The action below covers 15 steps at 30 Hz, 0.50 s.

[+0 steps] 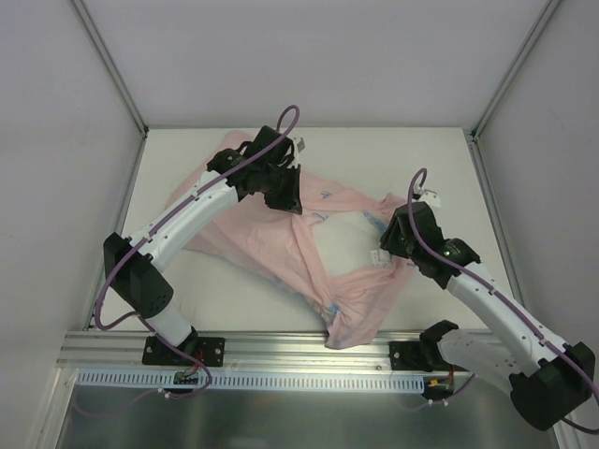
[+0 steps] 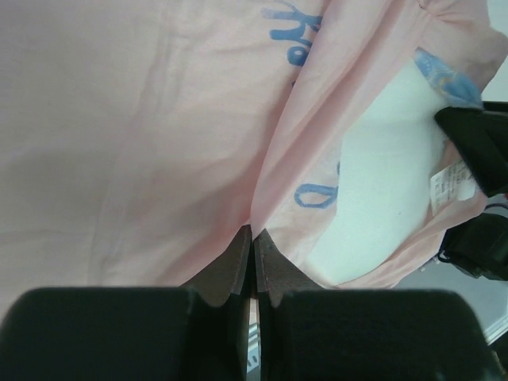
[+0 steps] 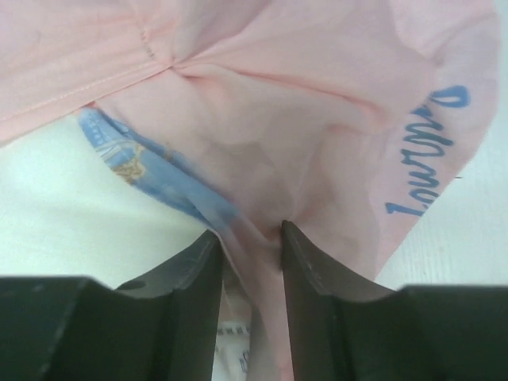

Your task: Remove the pillowcase from the pillow

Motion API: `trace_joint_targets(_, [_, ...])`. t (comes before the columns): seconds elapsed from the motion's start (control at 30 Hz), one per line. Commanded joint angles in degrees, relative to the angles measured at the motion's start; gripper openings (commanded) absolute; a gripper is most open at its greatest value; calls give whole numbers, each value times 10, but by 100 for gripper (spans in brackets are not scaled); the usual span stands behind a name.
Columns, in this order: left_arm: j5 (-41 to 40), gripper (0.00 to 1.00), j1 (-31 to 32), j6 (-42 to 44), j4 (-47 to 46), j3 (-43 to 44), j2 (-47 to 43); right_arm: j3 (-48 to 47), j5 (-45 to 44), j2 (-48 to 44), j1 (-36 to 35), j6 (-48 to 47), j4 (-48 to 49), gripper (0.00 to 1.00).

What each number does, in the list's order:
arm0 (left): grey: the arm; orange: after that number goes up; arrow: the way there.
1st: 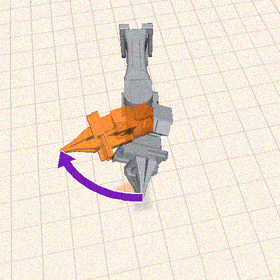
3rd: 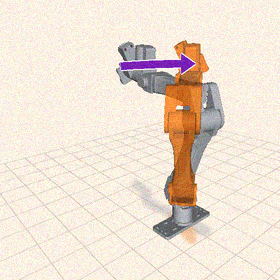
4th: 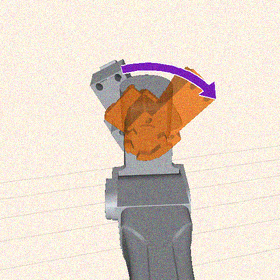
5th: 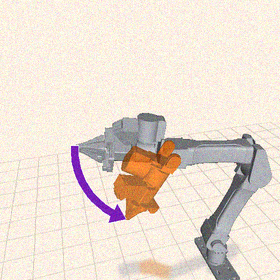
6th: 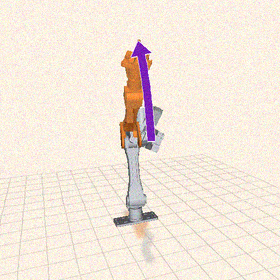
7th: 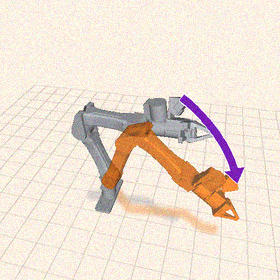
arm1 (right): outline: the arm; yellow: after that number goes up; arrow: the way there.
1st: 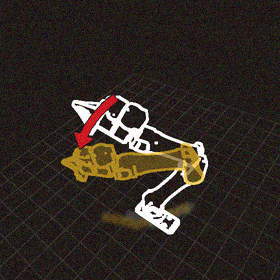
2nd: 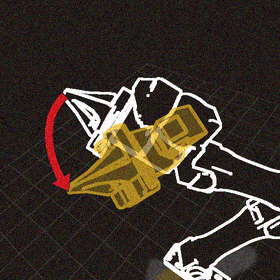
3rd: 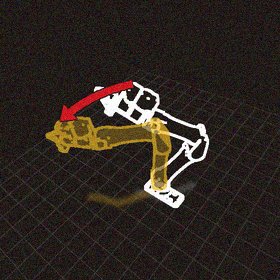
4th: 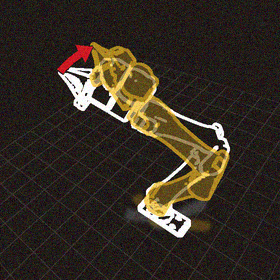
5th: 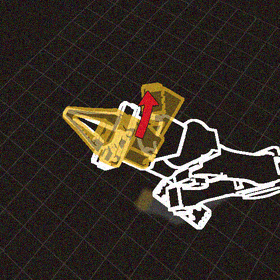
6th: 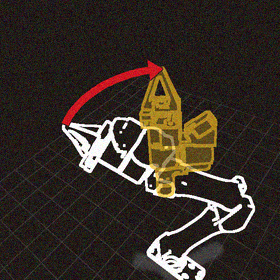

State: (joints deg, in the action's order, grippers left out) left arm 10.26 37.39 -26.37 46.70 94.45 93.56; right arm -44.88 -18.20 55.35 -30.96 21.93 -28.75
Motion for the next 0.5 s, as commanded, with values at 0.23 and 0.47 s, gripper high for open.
trace_joint_targets(0.23, [9, 0, -28, 26, 11, -28, -19, 39, 34, -26, 171, -46, -60, 3])
trace_joint_targets(0.47, [10, 0, -35, 35, 12, -13, -14, 69, 101, -7, 180, -32, -21, 47])
